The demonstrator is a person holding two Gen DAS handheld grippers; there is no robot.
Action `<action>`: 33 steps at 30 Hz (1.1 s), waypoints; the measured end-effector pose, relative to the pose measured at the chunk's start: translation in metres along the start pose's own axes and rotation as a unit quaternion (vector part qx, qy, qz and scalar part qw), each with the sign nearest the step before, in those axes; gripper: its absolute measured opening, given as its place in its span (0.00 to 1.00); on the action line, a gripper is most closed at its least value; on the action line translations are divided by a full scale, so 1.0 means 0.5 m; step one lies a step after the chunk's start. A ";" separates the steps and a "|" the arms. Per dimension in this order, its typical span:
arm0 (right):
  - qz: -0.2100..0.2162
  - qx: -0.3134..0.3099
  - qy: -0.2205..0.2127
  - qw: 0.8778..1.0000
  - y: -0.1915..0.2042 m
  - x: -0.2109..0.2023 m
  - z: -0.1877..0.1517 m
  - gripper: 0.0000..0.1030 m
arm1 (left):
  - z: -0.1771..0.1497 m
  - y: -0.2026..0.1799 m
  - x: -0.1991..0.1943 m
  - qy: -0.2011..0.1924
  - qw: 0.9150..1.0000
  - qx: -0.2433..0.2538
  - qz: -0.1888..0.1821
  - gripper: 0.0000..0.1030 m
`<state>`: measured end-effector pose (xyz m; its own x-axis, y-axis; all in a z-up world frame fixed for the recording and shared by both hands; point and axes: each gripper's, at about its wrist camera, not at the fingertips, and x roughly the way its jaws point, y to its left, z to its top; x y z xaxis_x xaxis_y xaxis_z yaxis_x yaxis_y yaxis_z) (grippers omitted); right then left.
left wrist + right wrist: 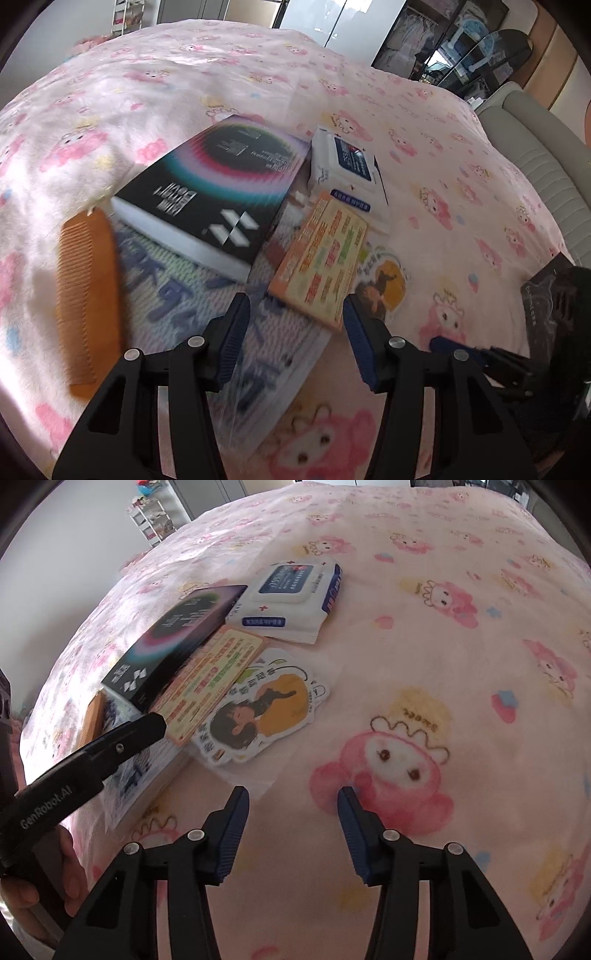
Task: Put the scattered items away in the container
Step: 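Move the left tool toward the printed card and sticker sheet, then grasp the orange printed card with the left gripper and lift it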
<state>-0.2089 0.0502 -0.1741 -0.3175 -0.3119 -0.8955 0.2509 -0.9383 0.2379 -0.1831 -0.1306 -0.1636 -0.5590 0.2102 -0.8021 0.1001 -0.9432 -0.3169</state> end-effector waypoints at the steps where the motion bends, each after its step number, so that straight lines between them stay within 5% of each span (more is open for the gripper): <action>1: 0.002 0.002 0.001 1.000 -0.002 0.007 0.004 0.45 | 0.002 -0.002 0.004 0.001 1.000 0.002 -0.002 0.52; 7: 0.019 0.010 0.007 1.000 0.000 0.039 0.018 0.45 | 0.012 -0.014 0.025 0.005 1.000 0.012 -0.012 0.51; 10: 0.031 0.009 0.008 0.999 0.003 0.044 0.017 0.45 | 0.016 -0.019 0.033 0.007 1.000 0.016 -0.016 0.31; 16: 0.030 0.011 0.004 0.999 0.002 0.030 0.005 0.34 | 0.002 -0.011 0.018 0.011 1.000 0.005 -0.025 0.15; 26: 0.043 0.016 0.000 0.999 -0.022 -0.033 -0.062 0.30 | -0.102 -0.042 -0.003 0.056 0.997 0.005 -0.055 0.14; 33: 0.030 0.061 -0.017 0.998 -0.081 -0.055 -0.061 0.30 | -0.098 -0.030 -0.003 0.056 0.996 -0.024 -0.060 0.15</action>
<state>-0.1822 0.1013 -0.1705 -0.3366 -0.3705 -0.8657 0.1583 -0.9285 0.3359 -0.1434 -0.1039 -0.1826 -0.4742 0.3505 -0.8076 0.0790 -0.8967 -0.4355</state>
